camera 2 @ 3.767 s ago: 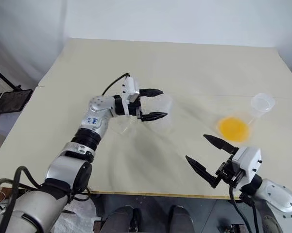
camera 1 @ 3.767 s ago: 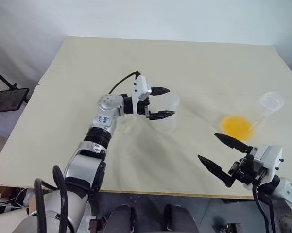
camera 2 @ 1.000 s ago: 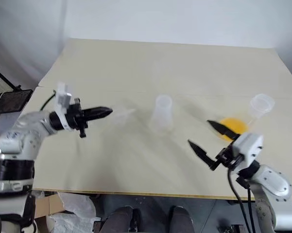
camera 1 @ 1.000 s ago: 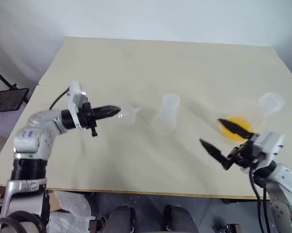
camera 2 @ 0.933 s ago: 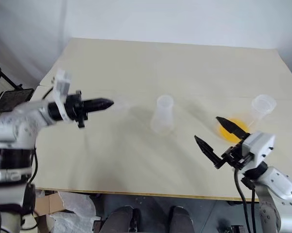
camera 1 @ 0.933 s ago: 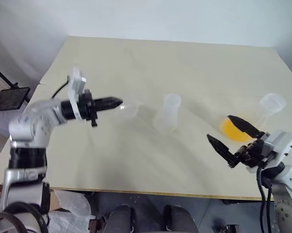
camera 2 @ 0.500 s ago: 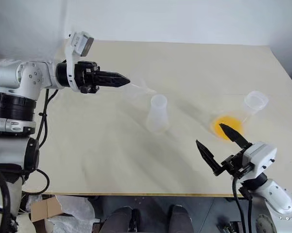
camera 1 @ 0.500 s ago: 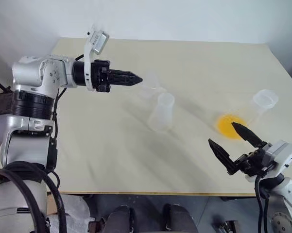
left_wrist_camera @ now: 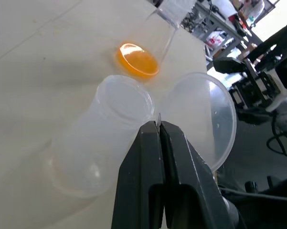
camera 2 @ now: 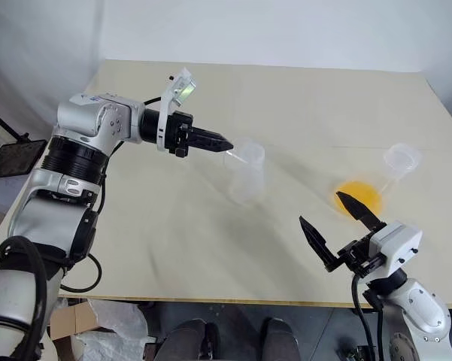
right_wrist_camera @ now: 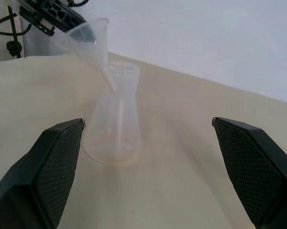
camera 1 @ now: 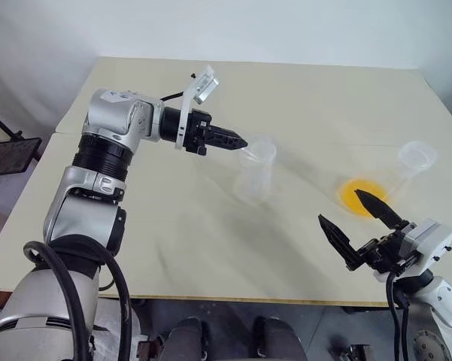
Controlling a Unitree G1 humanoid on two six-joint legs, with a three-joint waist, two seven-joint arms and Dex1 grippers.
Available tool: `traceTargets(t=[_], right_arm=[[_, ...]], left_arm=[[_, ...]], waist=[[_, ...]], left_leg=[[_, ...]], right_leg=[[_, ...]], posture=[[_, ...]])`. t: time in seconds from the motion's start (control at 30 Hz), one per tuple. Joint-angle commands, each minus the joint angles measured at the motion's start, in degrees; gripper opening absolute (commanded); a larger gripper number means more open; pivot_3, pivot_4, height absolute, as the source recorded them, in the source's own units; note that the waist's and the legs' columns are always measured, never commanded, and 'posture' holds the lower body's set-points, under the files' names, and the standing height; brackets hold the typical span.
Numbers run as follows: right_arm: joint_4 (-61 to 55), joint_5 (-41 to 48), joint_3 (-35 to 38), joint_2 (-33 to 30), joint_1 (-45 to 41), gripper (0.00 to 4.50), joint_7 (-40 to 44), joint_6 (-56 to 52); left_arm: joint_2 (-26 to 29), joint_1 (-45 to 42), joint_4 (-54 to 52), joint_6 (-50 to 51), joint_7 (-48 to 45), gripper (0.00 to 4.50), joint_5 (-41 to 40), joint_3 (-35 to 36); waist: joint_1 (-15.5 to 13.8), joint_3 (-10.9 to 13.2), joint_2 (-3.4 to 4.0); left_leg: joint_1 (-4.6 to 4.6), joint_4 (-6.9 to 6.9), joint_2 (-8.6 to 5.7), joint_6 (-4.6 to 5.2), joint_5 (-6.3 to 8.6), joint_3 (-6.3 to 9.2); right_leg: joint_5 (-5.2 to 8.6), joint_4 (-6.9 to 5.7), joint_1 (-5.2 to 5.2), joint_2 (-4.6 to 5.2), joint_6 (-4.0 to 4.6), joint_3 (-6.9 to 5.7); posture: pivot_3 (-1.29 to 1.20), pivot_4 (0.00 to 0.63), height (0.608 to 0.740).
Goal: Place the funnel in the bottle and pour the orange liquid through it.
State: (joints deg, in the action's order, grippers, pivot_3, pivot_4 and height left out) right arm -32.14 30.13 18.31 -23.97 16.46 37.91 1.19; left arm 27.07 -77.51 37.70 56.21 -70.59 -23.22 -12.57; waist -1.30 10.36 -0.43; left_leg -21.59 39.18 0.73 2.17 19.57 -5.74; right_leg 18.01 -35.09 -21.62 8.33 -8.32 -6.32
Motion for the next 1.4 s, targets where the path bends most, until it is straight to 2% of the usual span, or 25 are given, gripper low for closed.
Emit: traceTargets(t=[0.03,0.17,0.37,0.53,0.8,0.97,1.07,1.4], right_arm=[[-2.5,-0.1,0.0,0.3,0.4,4.5,-0.7,1.2],[-2.3,-0.1,-0.1,0.0,0.2,4.5,-0.7,1.1],[-2.1,0.0,-0.1,-0.5,-0.5,4.5,-0.7,0.8],[-1.9,-0.2,-0.2,-0.6,-0.9,4.5,-0.8,0.7],[-1.9,-1.0,-1.0,-0.2,-1.1,4.5,-1.0,0.9],[-1.5,-1.4,-1.3,-0.2,-2.1,4.5,-1.1,1.0],[-1.5,-1.7,-1.7,0.2,-3.2,4.5,-1.7,1.3],[-0.1,-2.9,-2.4,1.7,-5.8,4.5,-2.9,2.7]], left_arm=[[1.2,-3.2,-0.4,-0.5,-1.5,0.04,0.0,2.3],[3.0,-5.0,1.0,-0.4,-4.7,0.04,-0.3,3.2],[2.9,-6.3,5.0,-6.0,-6.2,0.04,3.7,1.4],[1.9,-6.1,5.4,-6.4,-8.7,0.04,5.9,-0.7],[-2.1,-6.0,7.6,-9.3,-6.8,0.04,10.5,-2.4],[-4.3,-6.7,8.8,-11.0,-6.5,0.04,9.9,0.1],[-4.6,-6.8,9.2,-12.2,-6.1,0.66,9.9,1.4],[-4.0,-3.7,8.6,-13.0,-6.1,3.75,8.9,4.9]], waist=[[0.1,0.0,0.0],[0.1,0.0,0.0],[-0.1,0.0,0.0],[0.0,0.0,0.0],[0.0,0.0,0.0],[-0.1,0.0,0.0],[0.0,0.0,0.0],[0.0,0.0,0.0]], left_leg=[[0.0,0.0,0.0,0.0,0.0,0.0],[0.01,-0.01,-0.01,0.0,0.0,-0.01],[0.0,0.0,-0.01,0.0,0.0,0.0],[0.0,0.01,-0.04,0.0,0.0,-0.01],[-0.01,0.01,-0.05,0.01,0.0,-0.01],[-0.01,0.01,-0.03,0.01,0.0,-0.01],[-0.01,0.01,-0.02,0.01,0.0,-0.01],[0.0,0.01,-0.03,0.01,-0.01,-0.01]], right_leg=[[0.0,0.0,0.0,0.0,0.0,0.0],[0.0,-0.01,0.0,-0.01,0.0,-0.01],[0.0,-0.01,0.0,0.0,0.0,0.0],[0.0,-0.01,0.0,0.0,0.0,-0.01],[0.0,-0.02,-0.01,-0.01,0.0,-0.01],[0.0,-0.02,-0.01,-0.01,0.0,-0.01],[0.0,-0.01,-0.02,-0.01,0.0,0.0],[0.0,-0.05,-0.02,-0.01,0.0,-0.01]], posture=[[0.0,0.15,0.74],[0.0,0.15,0.74],[0.0,0.15,0.74],[0.0,0.15,0.74],[0.0,0.15,0.74],[0.0,0.15,0.74],[0.0,0.15,0.74],[0.0,0.15,0.74]])
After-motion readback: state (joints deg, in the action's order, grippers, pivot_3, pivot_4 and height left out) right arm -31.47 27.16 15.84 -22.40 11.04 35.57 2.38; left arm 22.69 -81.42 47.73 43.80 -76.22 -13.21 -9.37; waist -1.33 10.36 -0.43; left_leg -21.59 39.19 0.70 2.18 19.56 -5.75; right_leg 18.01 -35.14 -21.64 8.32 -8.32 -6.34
